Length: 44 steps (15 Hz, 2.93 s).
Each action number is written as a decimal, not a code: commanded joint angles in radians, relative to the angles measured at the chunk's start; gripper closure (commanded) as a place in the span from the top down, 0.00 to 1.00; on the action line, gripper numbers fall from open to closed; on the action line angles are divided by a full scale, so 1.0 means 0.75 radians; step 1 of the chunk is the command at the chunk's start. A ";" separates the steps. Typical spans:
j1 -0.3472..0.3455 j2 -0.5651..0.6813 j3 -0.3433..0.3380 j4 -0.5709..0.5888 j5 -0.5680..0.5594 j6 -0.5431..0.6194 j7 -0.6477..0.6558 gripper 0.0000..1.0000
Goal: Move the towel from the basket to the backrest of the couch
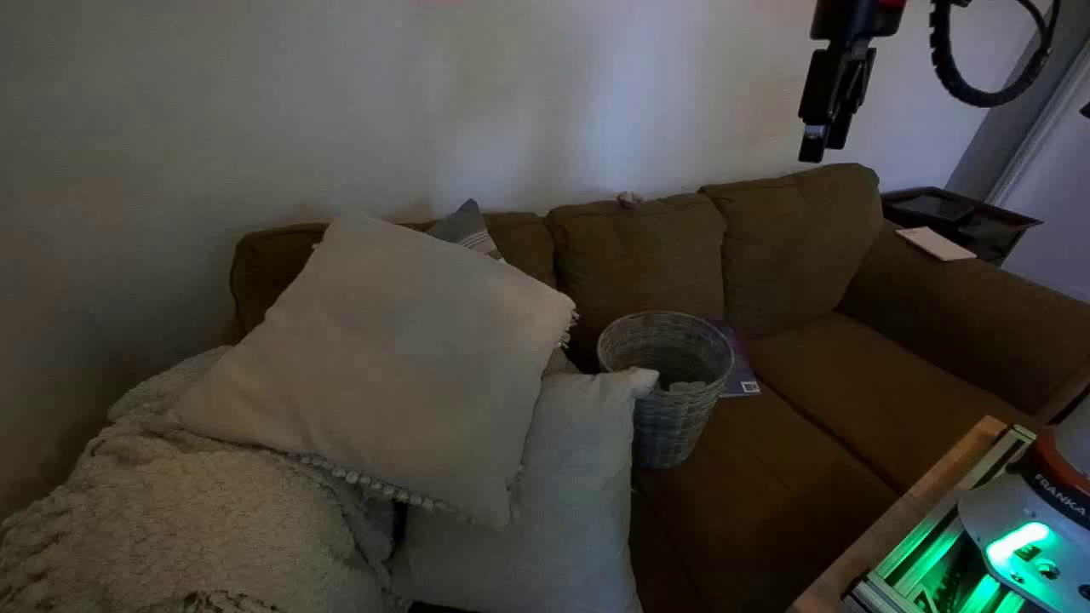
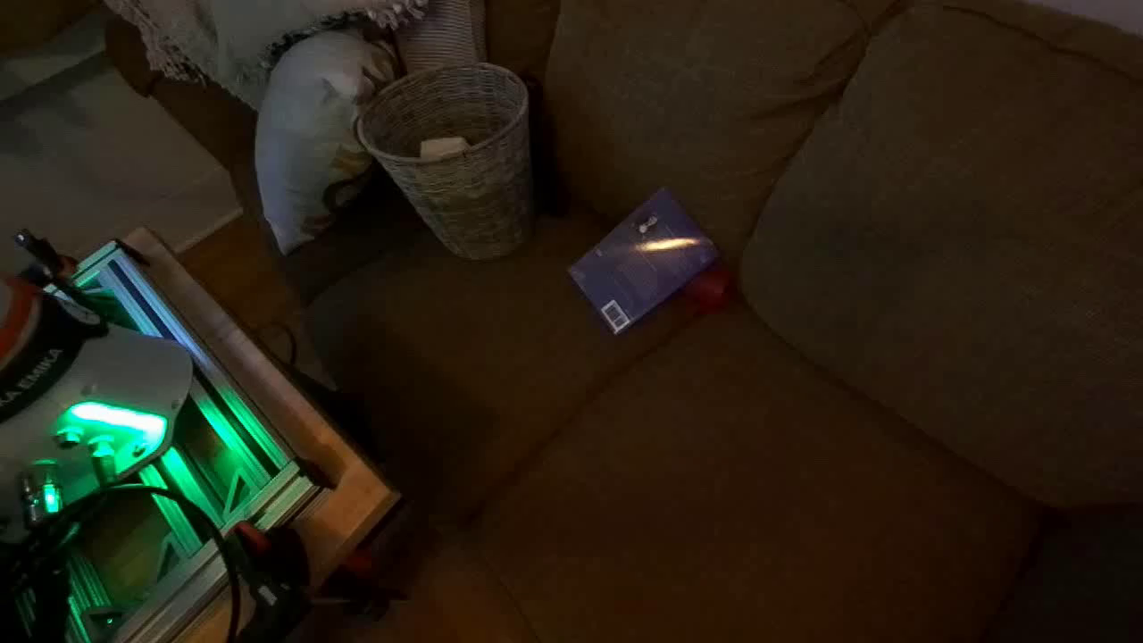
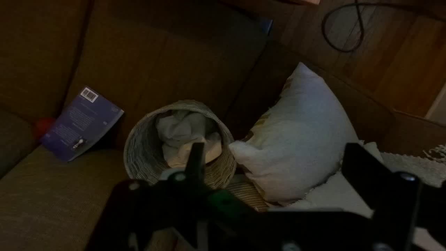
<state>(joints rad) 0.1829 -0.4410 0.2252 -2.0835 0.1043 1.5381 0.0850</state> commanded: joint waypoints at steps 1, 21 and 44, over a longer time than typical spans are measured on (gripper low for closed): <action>0.003 0.002 -0.002 0.003 -0.001 -0.003 0.002 1.00; 0.003 -0.011 -0.032 -0.022 0.045 0.015 -0.024 1.00; -0.140 0.624 -0.222 0.168 -0.120 -0.036 -0.442 1.00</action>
<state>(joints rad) 0.0847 0.0263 0.0515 -1.9601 0.0140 1.5137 -0.2472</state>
